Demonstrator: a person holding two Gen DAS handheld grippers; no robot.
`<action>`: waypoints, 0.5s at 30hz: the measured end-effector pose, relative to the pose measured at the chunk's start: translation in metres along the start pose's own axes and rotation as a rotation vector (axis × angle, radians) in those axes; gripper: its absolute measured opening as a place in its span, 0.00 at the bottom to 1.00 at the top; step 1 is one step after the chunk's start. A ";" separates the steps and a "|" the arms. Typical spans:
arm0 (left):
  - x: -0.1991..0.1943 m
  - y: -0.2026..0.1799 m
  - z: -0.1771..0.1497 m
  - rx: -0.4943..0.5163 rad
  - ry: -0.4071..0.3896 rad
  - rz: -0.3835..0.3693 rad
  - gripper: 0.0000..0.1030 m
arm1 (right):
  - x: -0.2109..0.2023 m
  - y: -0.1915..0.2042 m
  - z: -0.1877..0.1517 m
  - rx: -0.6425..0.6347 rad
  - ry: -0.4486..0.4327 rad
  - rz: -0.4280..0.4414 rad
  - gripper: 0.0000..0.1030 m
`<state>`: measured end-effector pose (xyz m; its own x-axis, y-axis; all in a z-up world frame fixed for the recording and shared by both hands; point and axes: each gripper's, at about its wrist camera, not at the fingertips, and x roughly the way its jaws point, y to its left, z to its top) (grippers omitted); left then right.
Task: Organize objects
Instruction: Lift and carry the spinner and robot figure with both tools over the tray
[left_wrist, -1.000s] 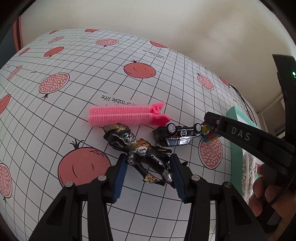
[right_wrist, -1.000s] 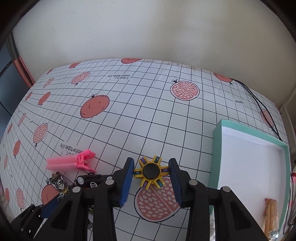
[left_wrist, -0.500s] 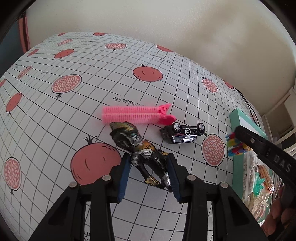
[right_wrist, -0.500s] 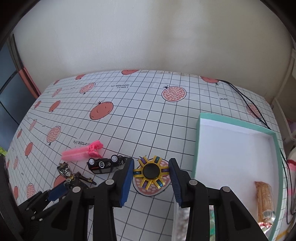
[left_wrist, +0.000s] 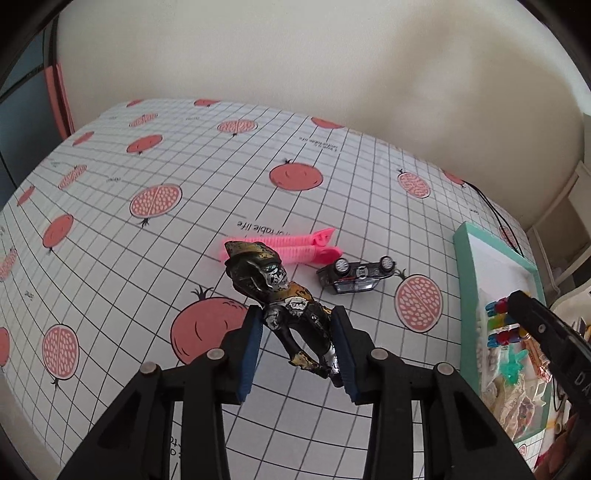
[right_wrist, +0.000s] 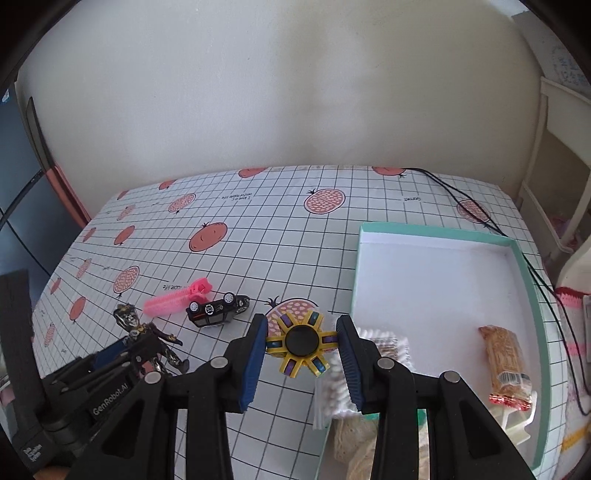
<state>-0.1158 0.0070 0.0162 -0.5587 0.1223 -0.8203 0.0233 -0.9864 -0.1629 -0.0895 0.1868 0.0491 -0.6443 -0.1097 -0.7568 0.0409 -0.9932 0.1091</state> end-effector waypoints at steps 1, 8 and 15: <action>-0.003 -0.004 0.000 0.012 -0.009 0.000 0.38 | -0.001 -0.002 -0.002 0.004 -0.008 0.002 0.40; -0.019 -0.040 -0.002 0.080 -0.062 -0.030 0.38 | -0.005 -0.017 -0.007 0.040 -0.033 0.035 0.40; -0.028 -0.089 -0.009 0.157 -0.082 -0.066 0.38 | -0.017 -0.043 -0.007 0.048 -0.076 0.014 0.40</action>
<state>-0.0951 0.0924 0.0491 -0.6209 0.1846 -0.7618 -0.1417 -0.9823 -0.1226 -0.0752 0.2308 0.0528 -0.7003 -0.1186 -0.7039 0.0152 -0.9884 0.1514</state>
